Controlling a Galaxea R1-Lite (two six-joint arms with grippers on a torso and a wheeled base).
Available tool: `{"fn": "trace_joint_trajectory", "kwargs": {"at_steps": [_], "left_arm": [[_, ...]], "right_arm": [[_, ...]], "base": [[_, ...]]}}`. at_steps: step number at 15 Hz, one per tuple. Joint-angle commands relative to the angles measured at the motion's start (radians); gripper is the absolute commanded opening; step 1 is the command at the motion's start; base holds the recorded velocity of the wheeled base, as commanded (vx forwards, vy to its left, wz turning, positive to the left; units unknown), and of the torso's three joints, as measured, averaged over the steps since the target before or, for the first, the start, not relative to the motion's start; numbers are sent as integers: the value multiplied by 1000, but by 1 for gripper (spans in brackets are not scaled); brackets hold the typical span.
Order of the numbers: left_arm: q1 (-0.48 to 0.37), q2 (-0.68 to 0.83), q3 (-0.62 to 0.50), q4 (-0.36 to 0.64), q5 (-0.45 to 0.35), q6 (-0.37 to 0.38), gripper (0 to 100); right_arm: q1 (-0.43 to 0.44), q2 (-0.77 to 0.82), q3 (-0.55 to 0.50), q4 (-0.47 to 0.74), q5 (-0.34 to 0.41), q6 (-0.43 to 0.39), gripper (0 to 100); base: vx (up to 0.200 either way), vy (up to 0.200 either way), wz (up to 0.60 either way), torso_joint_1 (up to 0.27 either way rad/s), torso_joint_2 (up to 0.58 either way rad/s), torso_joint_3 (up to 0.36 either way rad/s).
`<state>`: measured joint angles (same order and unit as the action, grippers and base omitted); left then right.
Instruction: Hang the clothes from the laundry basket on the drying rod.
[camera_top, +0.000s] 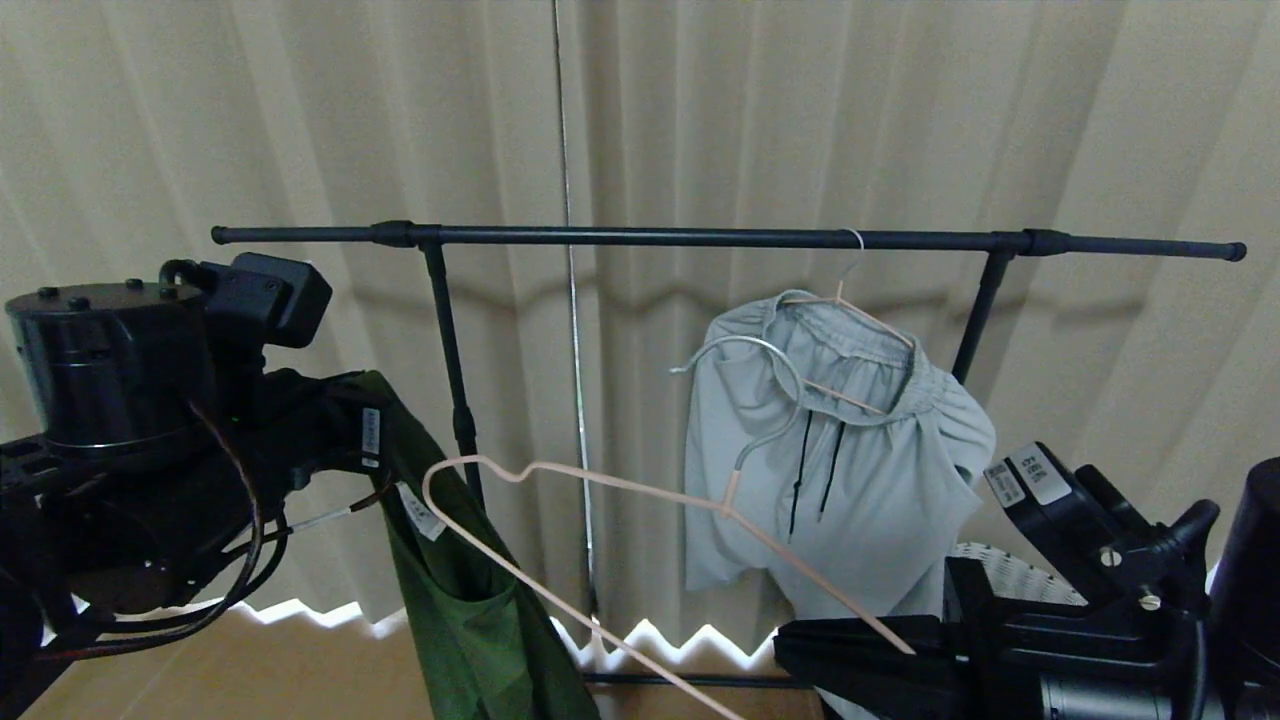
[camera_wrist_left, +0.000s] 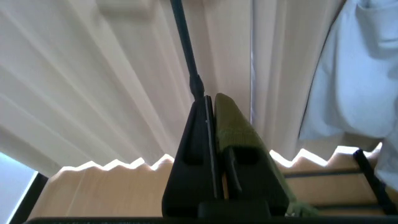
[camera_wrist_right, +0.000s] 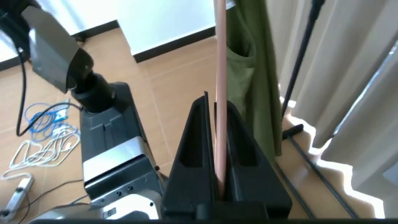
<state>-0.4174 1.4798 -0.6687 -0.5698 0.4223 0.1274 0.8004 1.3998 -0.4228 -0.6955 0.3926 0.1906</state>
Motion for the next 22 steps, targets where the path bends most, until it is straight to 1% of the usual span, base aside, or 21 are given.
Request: {"fn": "trace_joint_trajectory", "kwargs": {"at_steps": [1,6,11,12,13,17,20,22], "left_arm": [[-4,22,-2,-2,1,-2,0],[-14,14,-2,-7,1,-9,0],[-3,22,-9,-7,1,-20,0],[20,30,-17,-7,1,-20,0],[23,28,-14,-7,1,-20,0],[9,13,1,-7,9,-23,0],[8,-16,21,-5,12,-23,0],[8,-30,32,-5,13,-23,0]], "right_arm": [[3,25,-7,-2,0,0,0],[6,166,-14,-162,0,-2,0],[13,162,-24,-167,0,-3,0],[51,151,-16,-167,0,-3,0],[54,148,-16,-167,0,-3,0],[49,199,-62,-176,-4,-2,0],[48,208,-87,-174,-11,0,0],[42,214,-113,-176,-15,52,0]], "base": [[0,0,0,0,0,0],[0,0,0,0,0,0],[0,0,0,0,0,0],[0,0,0,0,0,0],[0,0,0,0,0,0],[0,0,0,0,0,0],[0,0,0,0,0,0],[0,0,0,0,0,0]]}}
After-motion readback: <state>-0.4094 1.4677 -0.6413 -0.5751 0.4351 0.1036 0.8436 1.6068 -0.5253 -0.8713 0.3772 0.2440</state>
